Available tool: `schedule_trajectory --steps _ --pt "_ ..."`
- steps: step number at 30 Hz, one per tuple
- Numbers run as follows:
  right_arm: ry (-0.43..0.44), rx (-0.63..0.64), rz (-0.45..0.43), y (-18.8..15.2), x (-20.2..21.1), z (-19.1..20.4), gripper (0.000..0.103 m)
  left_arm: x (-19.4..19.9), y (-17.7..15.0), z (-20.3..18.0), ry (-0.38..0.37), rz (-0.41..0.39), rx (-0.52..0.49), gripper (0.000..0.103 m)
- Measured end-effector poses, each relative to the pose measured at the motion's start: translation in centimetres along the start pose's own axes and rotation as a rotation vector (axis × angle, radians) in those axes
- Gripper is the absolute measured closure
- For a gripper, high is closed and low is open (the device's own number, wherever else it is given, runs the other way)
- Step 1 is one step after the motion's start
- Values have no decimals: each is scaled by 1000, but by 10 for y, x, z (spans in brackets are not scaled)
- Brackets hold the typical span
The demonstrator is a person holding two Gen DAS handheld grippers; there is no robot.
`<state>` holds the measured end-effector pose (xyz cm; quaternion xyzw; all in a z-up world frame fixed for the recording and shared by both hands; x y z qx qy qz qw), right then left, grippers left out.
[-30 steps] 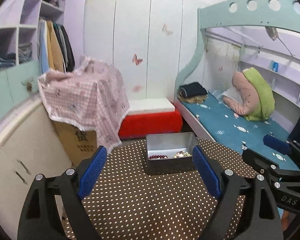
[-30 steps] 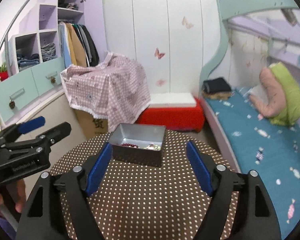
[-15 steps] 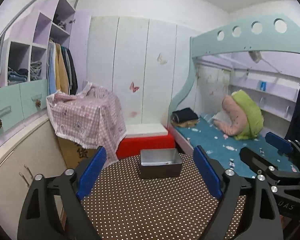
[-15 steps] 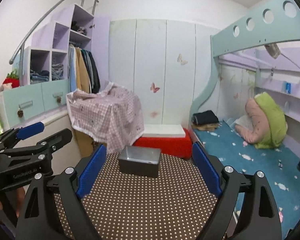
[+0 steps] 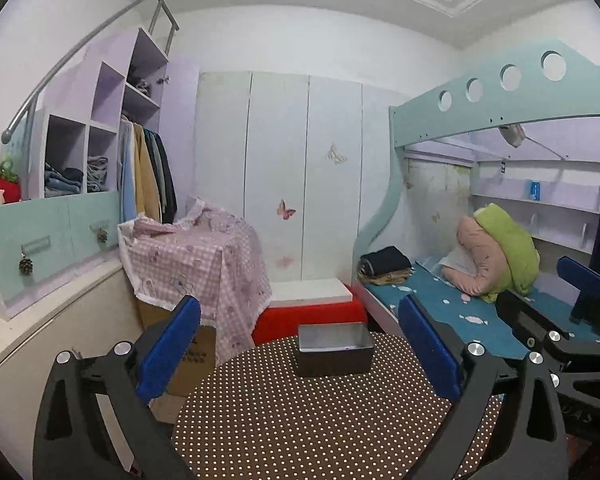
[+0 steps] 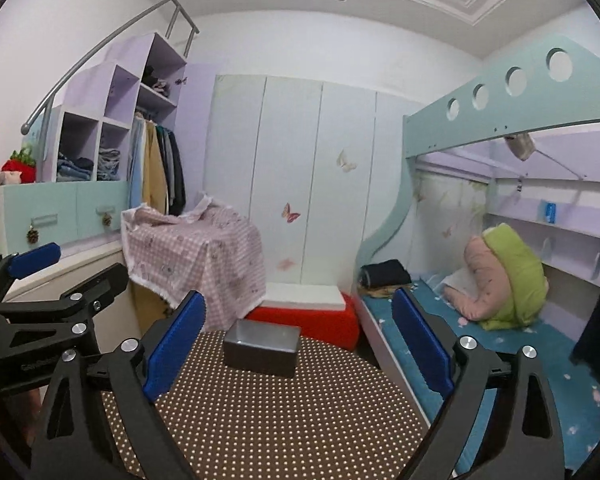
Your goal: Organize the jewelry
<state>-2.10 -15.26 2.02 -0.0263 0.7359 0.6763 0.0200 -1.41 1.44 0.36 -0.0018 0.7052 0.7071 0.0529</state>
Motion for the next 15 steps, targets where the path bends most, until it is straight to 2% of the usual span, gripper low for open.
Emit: schedule_trajectory --steps 15 --pt "-44 11 1 -15 -6 -2 11 -6 -15 -13 26 -53 -71 7"
Point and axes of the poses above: each gripper's, at about its wrist camera, not at the fingertips, and x roughly against the way its jaws point, z to its left, y to its top, the point moved 2 cm from there along -x, roughly the way its jaws point, and after that the axes turned 14 degrees about -z, right-handed, at the moved point
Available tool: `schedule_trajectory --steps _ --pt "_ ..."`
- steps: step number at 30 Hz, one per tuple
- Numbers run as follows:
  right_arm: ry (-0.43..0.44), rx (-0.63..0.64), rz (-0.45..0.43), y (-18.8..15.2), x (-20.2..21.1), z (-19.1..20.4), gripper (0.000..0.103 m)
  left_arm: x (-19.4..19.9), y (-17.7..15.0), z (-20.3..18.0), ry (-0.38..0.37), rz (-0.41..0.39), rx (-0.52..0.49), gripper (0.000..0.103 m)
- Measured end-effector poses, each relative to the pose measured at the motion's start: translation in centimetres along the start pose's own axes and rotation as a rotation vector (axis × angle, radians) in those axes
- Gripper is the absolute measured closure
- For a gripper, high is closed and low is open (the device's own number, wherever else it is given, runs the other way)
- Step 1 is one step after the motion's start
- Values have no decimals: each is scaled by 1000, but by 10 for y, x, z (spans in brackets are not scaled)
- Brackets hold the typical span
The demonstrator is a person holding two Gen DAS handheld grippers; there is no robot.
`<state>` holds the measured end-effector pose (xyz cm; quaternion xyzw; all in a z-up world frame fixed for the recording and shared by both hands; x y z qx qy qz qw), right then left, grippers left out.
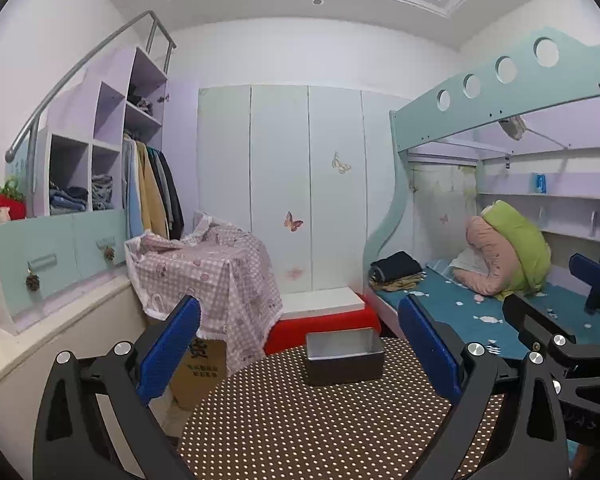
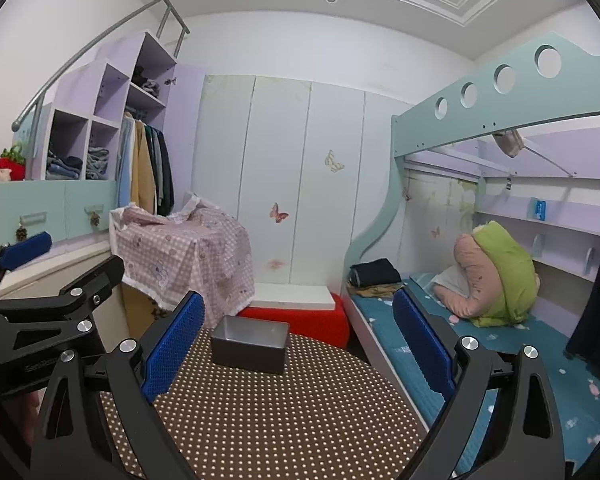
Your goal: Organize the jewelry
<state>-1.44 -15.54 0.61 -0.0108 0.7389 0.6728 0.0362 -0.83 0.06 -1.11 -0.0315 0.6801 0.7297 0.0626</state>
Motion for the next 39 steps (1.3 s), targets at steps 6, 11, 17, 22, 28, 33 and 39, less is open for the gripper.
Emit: schedule_trajectory --steps 6,11,17,22,28,33,39 --pt "-6 -7 15 -6 -5 -3 11 -6 -4 -1 -13 16 18 7" --pt "-5 -9 35 -10 -9 -2 11 -9 -6 -3 -12 25 7 7" --pt "-6 -12 45 -15 -10 -5 11 -12 -9 -4 -12 29 2 7" --pt "-6 -13 45 -16 -11 -6 11 -13 -10 -5 -19 30 7 7" --pt "-6 -16 48 -17 -10 -6 11 -12 -12 -6 -18 30 2 7" --pt "-7 -15 49 -18 -10 -7 11 -12 -13 -8 -18 25 -4 7" --pt "1 -24 48 -18 -10 -9 11 -9 -16 -6 -38 7 29 7"
Point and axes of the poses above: each gripper's, at about its wrist camera, not at the fingertips, and x roughly against the way its jaws point, z to its left, y to its top, the point moved 2 cm from there along -x, roughly the way its jaws point, and after that the axes turned 14 degrees about -z, right-handed, at the moved point
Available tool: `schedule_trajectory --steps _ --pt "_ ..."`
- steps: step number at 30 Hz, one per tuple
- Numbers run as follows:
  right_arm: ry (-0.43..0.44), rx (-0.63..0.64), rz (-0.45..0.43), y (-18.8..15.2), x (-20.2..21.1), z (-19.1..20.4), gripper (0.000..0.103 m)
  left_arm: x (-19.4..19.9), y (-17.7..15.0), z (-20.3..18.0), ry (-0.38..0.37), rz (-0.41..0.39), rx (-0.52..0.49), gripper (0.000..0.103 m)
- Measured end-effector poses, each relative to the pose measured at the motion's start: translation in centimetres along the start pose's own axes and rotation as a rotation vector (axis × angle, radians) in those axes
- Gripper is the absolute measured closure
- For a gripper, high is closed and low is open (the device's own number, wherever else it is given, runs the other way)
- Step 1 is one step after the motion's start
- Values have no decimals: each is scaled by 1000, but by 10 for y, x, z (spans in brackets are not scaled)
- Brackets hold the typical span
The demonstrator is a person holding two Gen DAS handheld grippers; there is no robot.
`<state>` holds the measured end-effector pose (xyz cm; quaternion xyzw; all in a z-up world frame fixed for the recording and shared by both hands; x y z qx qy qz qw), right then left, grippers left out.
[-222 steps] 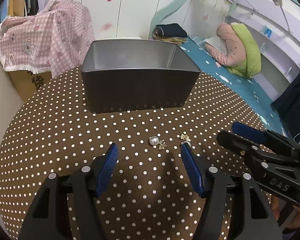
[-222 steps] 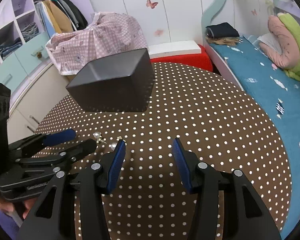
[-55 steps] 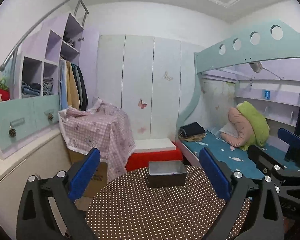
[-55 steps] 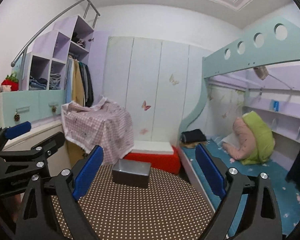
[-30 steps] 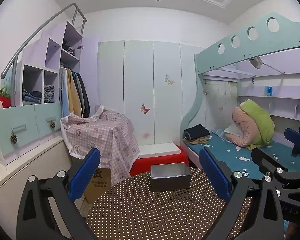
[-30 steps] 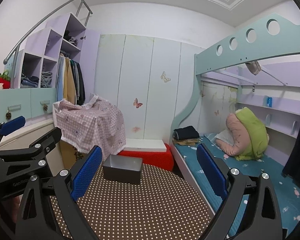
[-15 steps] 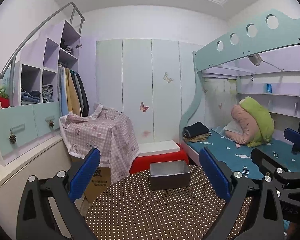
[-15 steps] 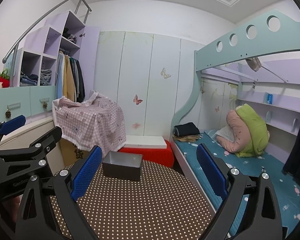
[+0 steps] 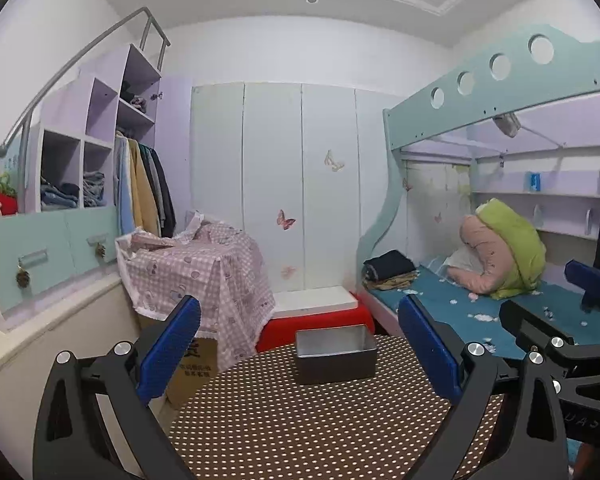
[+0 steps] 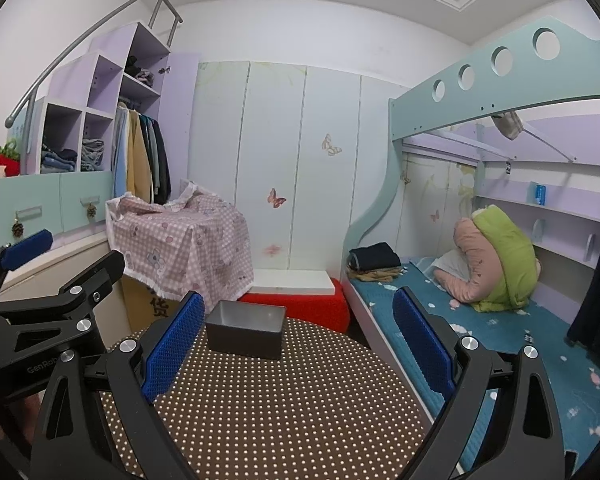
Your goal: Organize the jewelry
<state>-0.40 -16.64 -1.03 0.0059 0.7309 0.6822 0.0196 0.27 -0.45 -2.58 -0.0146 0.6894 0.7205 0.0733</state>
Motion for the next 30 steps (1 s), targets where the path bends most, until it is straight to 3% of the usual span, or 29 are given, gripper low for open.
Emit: schedule_trajectory --steps 30 --pt "-1 4 9 -3 1 0 11 0 -4 0 -3 4 -8 7"
Point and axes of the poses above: each gripper's, at about its wrist camera, not at the fingertips, and x roughly against the way its jaws point, z to its left, y to its top, the point moved 2 cm from there along -x, roughly the way its jaws point, and after that the axes turned 14 degrees about -z, right-handed, at the moved point
